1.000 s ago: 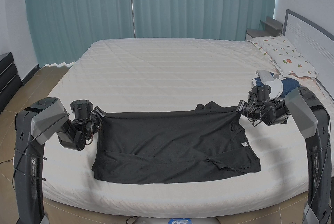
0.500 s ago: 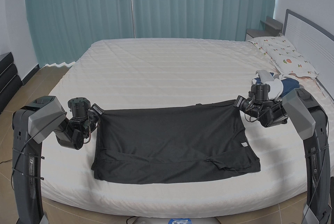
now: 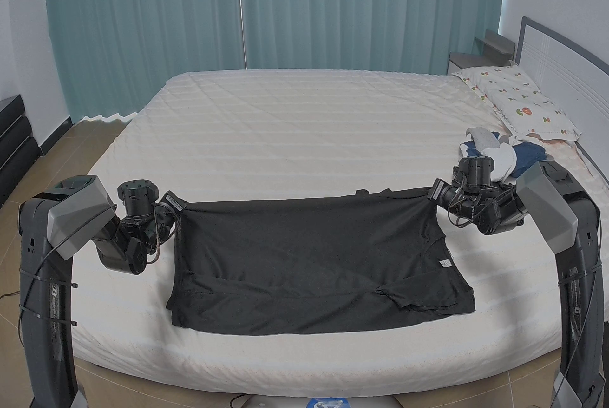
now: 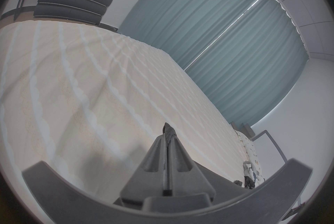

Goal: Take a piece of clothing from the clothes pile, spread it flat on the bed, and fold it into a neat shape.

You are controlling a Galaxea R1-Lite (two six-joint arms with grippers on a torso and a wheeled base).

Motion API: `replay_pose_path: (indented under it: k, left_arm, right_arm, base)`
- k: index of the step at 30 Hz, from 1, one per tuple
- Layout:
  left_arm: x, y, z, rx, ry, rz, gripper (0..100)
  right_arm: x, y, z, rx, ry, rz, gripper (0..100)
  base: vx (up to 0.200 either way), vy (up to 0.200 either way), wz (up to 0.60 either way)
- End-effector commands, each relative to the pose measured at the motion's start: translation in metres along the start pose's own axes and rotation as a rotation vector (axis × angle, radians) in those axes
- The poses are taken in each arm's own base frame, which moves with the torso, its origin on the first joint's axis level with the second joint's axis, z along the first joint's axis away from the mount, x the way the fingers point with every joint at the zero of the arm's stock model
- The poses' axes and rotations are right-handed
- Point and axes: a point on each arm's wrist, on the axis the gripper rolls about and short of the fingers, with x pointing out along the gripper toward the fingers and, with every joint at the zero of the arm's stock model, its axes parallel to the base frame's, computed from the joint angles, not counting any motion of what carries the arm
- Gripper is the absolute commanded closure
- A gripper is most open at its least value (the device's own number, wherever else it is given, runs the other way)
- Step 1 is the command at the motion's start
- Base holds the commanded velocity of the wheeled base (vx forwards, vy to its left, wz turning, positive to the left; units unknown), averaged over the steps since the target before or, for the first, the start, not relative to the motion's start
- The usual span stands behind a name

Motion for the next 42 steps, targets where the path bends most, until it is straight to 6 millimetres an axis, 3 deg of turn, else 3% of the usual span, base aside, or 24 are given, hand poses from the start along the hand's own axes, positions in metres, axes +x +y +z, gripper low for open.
replay_pose_path:
  k: [1,26,30,42]
  left_arm:
    - [-0.005,0.001,0.003,-0.002,0.002,-0.006,100]
    - [-0.021,0.014,0.011,-0.011,0.050,-0.066,100]
    - [-0.030,0.017,0.014,-0.013,0.087,-0.114,100]
    - [-0.037,0.023,0.011,0.065,0.122,-0.113,100]
  right_arm:
    - [-0.011,-0.001,0.008,0.008,-0.004,-0.006,100]
    - [-0.034,-0.010,-0.003,0.010,0.047,0.000,100]
    - [-0.038,-0.003,-0.013,-0.001,-0.002,0.054,100]
    - [-0.049,-0.012,-0.026,0.007,0.006,0.062,100]
  base:
    - [0.000,0.000,0.00]
    - [0.000,0.000,0.00]
    - [0.000,0.000,0.00]
    - [0.000,0.000,0.00]
